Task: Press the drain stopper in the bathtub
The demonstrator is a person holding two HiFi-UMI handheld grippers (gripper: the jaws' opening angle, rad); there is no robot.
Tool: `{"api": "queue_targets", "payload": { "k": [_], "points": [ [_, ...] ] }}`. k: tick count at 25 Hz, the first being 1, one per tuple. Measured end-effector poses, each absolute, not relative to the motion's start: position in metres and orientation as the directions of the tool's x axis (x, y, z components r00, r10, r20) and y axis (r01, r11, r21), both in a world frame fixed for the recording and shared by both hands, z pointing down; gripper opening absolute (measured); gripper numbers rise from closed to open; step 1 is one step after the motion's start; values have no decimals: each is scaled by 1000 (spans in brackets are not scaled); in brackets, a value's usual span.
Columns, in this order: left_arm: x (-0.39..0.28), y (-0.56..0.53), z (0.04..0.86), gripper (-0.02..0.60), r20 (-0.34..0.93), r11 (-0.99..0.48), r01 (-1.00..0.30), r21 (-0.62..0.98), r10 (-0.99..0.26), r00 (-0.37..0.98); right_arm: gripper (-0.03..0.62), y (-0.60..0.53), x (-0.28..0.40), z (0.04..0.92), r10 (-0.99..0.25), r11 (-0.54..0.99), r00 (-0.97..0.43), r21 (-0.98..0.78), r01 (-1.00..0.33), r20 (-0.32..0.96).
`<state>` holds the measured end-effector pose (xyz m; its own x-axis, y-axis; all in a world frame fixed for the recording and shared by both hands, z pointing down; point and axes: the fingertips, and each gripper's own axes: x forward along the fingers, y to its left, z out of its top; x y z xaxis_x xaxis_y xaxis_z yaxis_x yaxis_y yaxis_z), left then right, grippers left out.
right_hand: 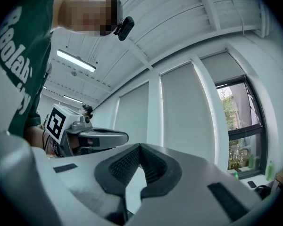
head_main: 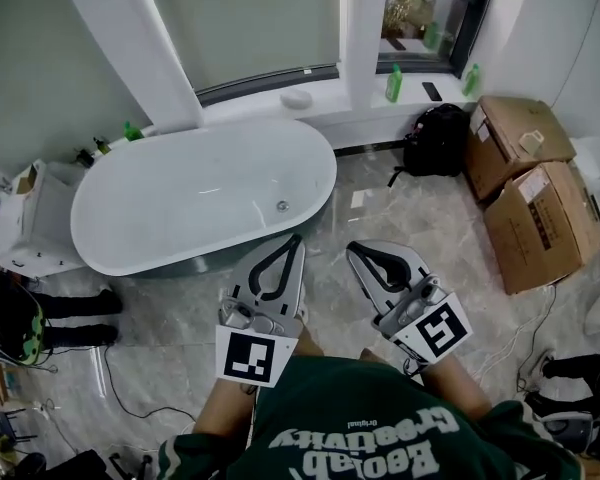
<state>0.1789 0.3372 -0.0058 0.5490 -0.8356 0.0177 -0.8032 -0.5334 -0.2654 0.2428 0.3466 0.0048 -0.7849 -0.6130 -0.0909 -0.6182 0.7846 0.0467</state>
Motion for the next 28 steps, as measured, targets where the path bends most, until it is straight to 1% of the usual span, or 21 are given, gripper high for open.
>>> {"api": "queue_targets", "payload": {
  "k": [4, 9, 13, 17, 23, 28],
  "points": [
    [168, 299, -9, 9, 28, -563, -781, -269, -816, 578, 14, 307, 230, 2, -633, 770, -770, 36, -637, -83],
    [146, 239, -11, 9, 42, -576, -782, -238, -811, 584, 14, 255, 208, 0, -629, 776, -773, -5, -631, -90],
    [121, 194, -13, 9, 42, -582, -779, -233, -807, 590, 14, 210, 186, -2, -646, 761, -758, 0, -649, -88],
    [96, 146, -6, 9, 61, -583, -785, -211, -809, 585, 14, 161, 167, 1, -674, 737, -736, 9, -675, -65],
    [71, 80, -3, 9, 75, -609, -760, -229, -789, 610, 14, 96, 143, 5, -700, 714, -714, 5, -700, -34],
    [52, 37, -1, 9, 77, -617, -762, -197, -785, 615, 14, 57, 126, 8, -714, 700, -700, 5, -714, -19]
  ]
}}
